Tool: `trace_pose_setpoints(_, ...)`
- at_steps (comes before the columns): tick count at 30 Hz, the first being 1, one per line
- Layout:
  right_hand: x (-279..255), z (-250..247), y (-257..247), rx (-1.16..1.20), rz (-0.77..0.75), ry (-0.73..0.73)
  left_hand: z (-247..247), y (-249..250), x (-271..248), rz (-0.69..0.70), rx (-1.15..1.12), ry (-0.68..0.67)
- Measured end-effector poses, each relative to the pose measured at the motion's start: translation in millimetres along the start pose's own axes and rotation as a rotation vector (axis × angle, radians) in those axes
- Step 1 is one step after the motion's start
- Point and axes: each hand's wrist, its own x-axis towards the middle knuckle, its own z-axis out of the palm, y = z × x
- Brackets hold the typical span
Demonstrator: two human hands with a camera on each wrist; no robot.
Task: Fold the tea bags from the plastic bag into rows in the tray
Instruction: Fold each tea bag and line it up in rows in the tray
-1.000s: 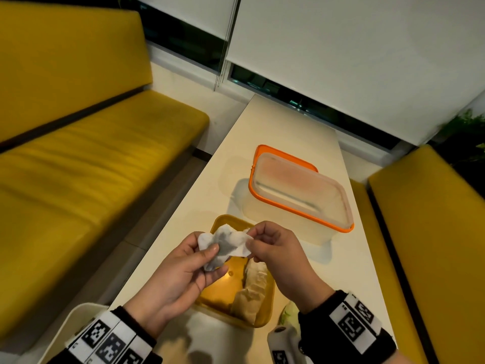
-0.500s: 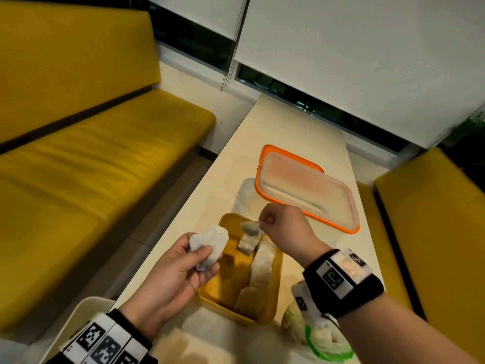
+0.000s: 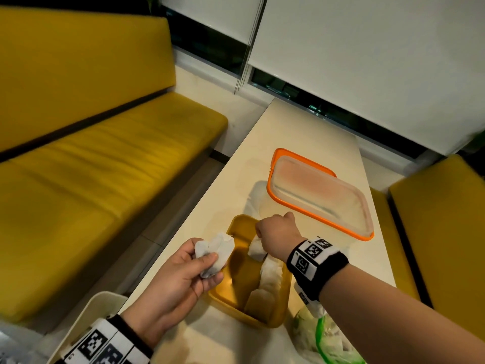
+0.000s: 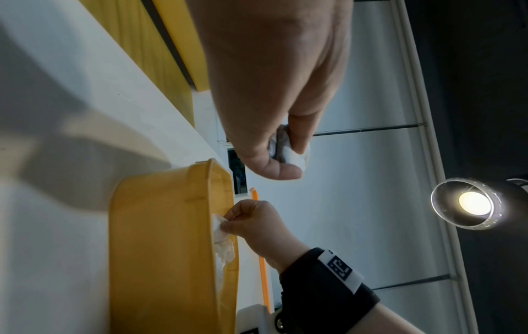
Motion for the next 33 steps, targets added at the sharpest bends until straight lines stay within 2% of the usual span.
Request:
trace_pose_setpoints(4, -1.5, 0.0, -2.4, -0.05, 0.005, 0.008, -0.9, -2.7, 0.8, -0.004, 0.021, 0.005)
trace_pose_setpoints(8, -4.1, -7.9, -4.6, 0.05, 0.014, 0.069, 1.1, -6.6, 2.3, -0.006, 0.044, -0.001)
trace_pose_setpoints(10, -10.4, -18.6, -7.9, 0.268, 0.029, 0.19, 1.6, -7.9, 3.6, -0.01, 0.053, 0.006)
trace_pose_setpoints(12, -25.2, -29.6, -11.7, 0.709, 0.023, 0.265, 2.9, -8.9, 5.8, -0.002, 0.05, 0.011)
trace_pose_setpoints(14, -42.7, -40.1, -17.9, 1.076, -0.035, 0.232, 5.5, -9.9, 8.8, 0.01, 0.046, 0.022)
trace_pose_setpoints(16, -56.0, -41.8, -24.9, 1.196, -0.079, 0.163, 8.7, -10.9, 11.6, 0.023, 0.038, 0.027)
trace_pose_setpoints(20, -58.4, -32.3, -28.5, 1.18, -0.051, 0.205, 14.0, -12.8, 15.7, 0.025, 0.055, 0.03)
trace_pose_setpoints(26, -45.5, -31.4, 2.5, 1.11, 0.007, 0.287, 9.6, -12.0, 18.5, 0.012, 0.028, 0.04)
trace_pose_setpoints(33, -17.8, -2.4, 10.5, 0.824, 0.059, 0.117, 3.8, -9.2, 15.4, 0.005, 0.052, 0.059)
